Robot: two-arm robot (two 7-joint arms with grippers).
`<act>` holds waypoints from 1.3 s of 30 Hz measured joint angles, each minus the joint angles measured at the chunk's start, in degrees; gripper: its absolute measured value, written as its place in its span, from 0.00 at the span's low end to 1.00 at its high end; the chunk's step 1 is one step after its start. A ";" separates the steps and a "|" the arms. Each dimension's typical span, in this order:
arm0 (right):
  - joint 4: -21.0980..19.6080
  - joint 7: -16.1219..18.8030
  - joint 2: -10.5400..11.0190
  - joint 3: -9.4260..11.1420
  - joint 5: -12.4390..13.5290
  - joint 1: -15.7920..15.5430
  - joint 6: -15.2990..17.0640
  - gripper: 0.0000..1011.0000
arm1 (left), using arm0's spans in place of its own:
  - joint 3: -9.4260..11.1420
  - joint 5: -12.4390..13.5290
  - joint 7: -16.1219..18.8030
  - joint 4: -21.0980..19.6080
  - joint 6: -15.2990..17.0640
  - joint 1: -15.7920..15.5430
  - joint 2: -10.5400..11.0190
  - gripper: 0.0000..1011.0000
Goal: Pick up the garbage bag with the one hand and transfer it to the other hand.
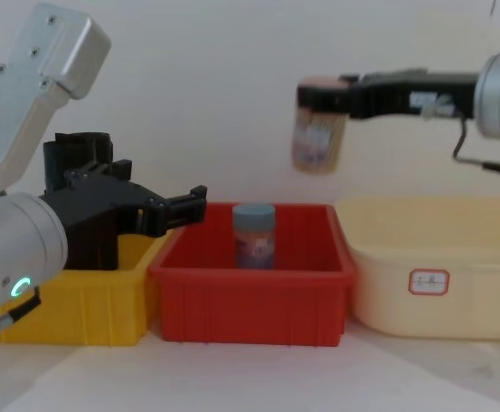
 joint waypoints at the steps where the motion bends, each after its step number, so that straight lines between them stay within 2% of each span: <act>1: -0.31 -0.29 0.08 0.34 0.00 -0.13 -0.22 0.64 | 0.00 0.00 0.00 0.00 0.00 0.00 0.00 0.99; 11: -4.84 -4.84 1.13 4.14 -1.21 -1.39 -1.32 0.64 | 0.00 0.01 0.00 0.00 0.00 0.00 0.00 0.99; 19: -6.05 -7.93 1.95 6.11 -2.63 -2.36 0.86 0.64 | 0.00 0.00 0.00 0.00 0.00 0.00 0.00 0.99; 28: -5.10 -8.75 2.58 7.36 -2.90 -3.17 4.10 0.64 | 0.00 0.00 0.00 0.00 0.00 0.00 0.00 0.99; 39: -2.15 -8.16 2.46 8.31 -2.37 -3.48 5.68 0.64 | 0.00 0.00 0.00 0.00 0.00 0.00 0.00 0.99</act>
